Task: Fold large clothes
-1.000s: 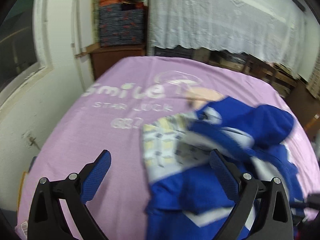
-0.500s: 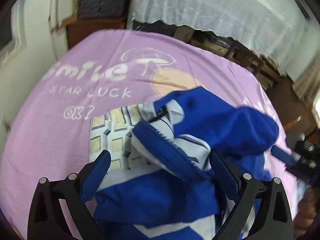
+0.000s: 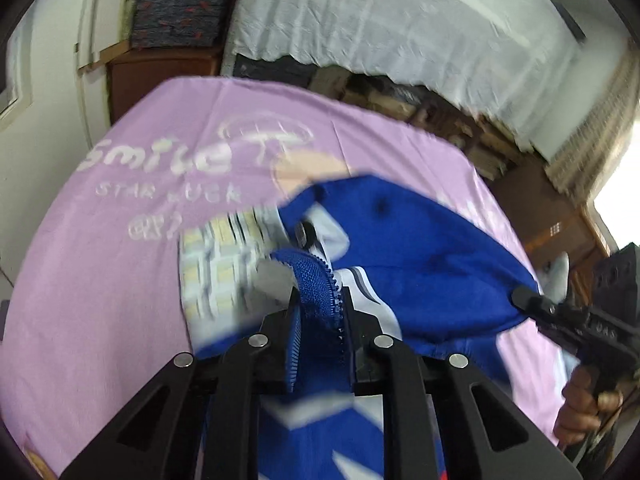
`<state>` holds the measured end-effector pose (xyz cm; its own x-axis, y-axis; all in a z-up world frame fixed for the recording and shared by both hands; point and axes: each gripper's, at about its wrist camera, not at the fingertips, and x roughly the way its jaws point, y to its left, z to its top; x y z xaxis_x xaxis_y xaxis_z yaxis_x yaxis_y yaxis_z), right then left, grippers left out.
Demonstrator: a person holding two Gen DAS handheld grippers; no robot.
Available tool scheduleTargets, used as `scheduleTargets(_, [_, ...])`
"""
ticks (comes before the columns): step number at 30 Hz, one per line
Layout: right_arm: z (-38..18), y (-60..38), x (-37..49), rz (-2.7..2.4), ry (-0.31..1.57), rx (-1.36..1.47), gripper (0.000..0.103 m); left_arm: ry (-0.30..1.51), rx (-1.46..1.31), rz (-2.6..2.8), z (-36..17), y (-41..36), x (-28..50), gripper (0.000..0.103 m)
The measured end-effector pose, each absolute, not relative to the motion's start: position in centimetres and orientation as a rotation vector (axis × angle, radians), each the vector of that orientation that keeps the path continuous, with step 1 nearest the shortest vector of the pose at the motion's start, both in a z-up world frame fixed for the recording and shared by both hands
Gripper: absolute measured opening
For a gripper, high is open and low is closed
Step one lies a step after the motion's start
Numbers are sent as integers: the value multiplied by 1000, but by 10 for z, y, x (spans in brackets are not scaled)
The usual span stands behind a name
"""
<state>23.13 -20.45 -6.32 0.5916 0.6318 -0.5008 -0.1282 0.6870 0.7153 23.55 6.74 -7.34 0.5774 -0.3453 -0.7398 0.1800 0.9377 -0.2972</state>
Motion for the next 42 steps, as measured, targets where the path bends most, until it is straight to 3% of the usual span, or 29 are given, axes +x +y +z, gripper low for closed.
scheduleTargets(4, [-89, -209, 199, 452, 885, 636, 7, 1055, -130, -329, -124, 49, 225, 20])
scheduleTargets(11, [-158, -211, 199, 361, 1045, 634, 7, 1011, 42, -281, -130, 25, 208, 30])
scheduleTargets(15, [-154, -204, 201, 359, 1037, 553, 8, 981, 67, -274, -125, 32, 192, 48])
scheduleTargets(18, [-144, -205, 193, 355, 1036, 490, 30, 919, 67, -268, -106, 42, 174, 55])
scheduleTargets(21, [-127, -220, 173, 334, 973, 453, 32, 854, 52, -264, -82, 46, 173, 57])
scheduleTargets(26, [-86, -224, 170, 360, 811, 450, 13, 764, 44, -306, -51, 15, 203, 62])
scheduleTargets(30, [-73, -196, 209, 436, 791, 458, 12, 751, 44, -291, -56, -10, 244, 63])
scheduleTargets(36, [-105, -172, 267, 455, 880, 501, 12, 878, 28, -232, -105, -8, 295, 63])
scheduleTargets(38, [-120, -175, 277, 457, 911, 540, 11, 917, 23, -227, -121, 1, 300, 67])
scheduleTargets(42, [-152, -194, 285, 479, 947, 626, 0, 958, -49, -259, -142, 19, 305, 76])
